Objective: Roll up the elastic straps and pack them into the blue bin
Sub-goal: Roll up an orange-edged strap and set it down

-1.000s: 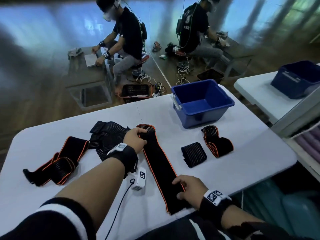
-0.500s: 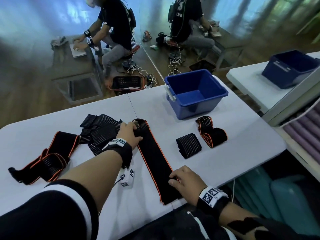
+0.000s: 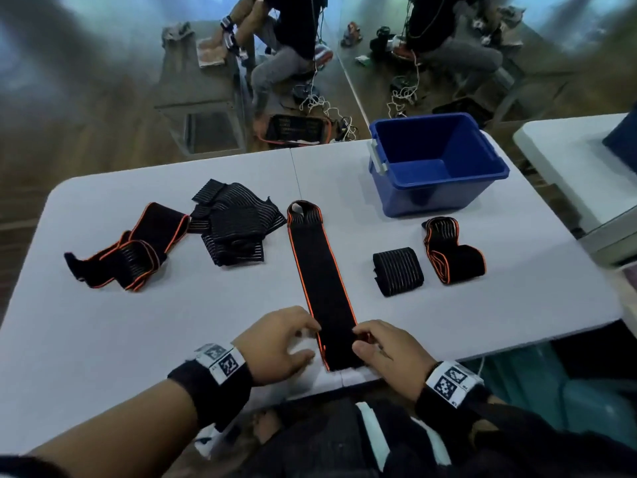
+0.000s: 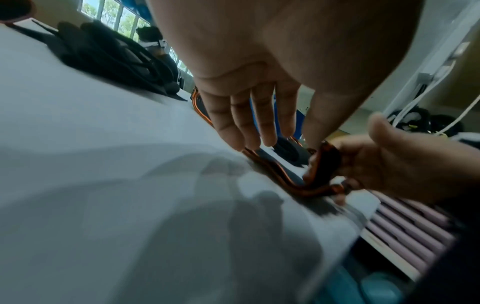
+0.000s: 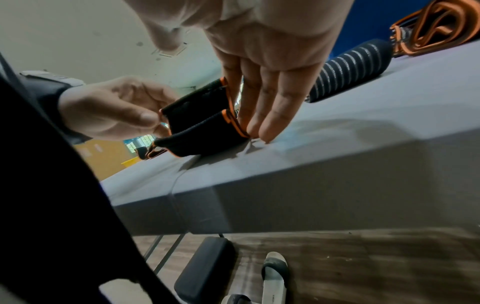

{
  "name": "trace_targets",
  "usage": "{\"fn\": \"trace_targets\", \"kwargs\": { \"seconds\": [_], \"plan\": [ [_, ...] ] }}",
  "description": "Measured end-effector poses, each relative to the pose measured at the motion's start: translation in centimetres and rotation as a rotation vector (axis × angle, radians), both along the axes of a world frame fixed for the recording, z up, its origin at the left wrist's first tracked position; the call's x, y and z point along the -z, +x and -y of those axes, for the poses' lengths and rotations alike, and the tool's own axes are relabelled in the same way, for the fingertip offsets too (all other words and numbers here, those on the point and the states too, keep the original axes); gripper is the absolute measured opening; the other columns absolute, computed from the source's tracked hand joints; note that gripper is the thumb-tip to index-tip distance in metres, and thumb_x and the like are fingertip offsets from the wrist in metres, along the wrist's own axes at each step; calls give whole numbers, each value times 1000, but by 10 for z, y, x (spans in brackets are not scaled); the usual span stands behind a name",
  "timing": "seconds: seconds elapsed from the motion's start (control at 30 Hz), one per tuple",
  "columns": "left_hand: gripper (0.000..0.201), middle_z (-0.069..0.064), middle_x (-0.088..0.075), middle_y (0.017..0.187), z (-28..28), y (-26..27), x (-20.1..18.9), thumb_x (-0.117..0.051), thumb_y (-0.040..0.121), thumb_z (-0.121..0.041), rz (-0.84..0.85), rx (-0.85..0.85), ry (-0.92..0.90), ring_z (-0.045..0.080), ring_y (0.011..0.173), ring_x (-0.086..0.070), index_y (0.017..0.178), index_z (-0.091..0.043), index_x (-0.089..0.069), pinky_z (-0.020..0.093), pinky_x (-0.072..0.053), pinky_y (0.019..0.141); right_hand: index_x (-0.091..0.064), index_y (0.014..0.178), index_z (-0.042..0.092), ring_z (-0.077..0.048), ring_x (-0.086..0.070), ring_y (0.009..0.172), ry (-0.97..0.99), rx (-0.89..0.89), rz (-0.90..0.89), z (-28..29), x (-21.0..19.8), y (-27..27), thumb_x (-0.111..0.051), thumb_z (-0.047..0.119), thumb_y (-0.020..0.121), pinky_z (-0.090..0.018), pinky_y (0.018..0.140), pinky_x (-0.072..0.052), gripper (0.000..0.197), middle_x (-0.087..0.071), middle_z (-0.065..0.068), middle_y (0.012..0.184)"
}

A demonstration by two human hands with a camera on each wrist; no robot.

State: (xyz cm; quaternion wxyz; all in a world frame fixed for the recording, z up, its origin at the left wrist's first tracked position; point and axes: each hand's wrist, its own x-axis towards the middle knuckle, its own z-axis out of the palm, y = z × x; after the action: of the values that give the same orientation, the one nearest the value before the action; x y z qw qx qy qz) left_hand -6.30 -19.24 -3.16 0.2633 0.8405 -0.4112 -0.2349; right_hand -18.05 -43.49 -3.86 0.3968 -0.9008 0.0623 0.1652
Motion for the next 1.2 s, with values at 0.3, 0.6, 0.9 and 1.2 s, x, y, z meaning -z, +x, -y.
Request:
{"fn": "trace_targets", "kwargs": {
  "seconds": [0.3, 0.6, 0.9, 1.2],
  "plan": [
    [66, -3, -55, 136, 7, -52, 34, -71, 77, -61, 68, -113, 82, 20, 111, -59, 128, -18, -65, 36, -50, 97, -60, 128, 21, -13, -48, 123, -220, -335, 101, 5, 14, 5, -68, 18, 86, -23, 106, -39, 43, -50, 5, 133],
    [35, -2, -60, 124, 28, -70, 33, -66, 90, -44, 74, -371, 128, 22, 93, -65, 95, -10, -72, 27, -48, 82, -59, 127, 24, -19, -58, 110, -204, -344, 97, 6, 7, 21, -63, 26, 91, -31, 96, -45, 36, -64, 1, 115],
    [51, 7, -67, 70, 45, -53, 16, -72, 80, -55, -78, -642, 280, 20, 70, -63, 62, -9, -62, 33, -47, 65, -55, 127, 27, -11, -63, 76, -26, -75, -55, 13, 6, 49, -76, 30, 82, -33, 81, -54, 50, -65, 4, 77],
    [48, -7, -54, 83, 49, -42, 3, -85, 67, -46, -91, -644, 213, 15, 73, -52, 82, -26, -45, 30, -40, 62, -55, 137, 19, -17, -59, 103, -219, -181, -86, 8, 5, 58, -74, 36, 83, -31, 94, -48, 60, -59, 2, 106]
  ]
}}
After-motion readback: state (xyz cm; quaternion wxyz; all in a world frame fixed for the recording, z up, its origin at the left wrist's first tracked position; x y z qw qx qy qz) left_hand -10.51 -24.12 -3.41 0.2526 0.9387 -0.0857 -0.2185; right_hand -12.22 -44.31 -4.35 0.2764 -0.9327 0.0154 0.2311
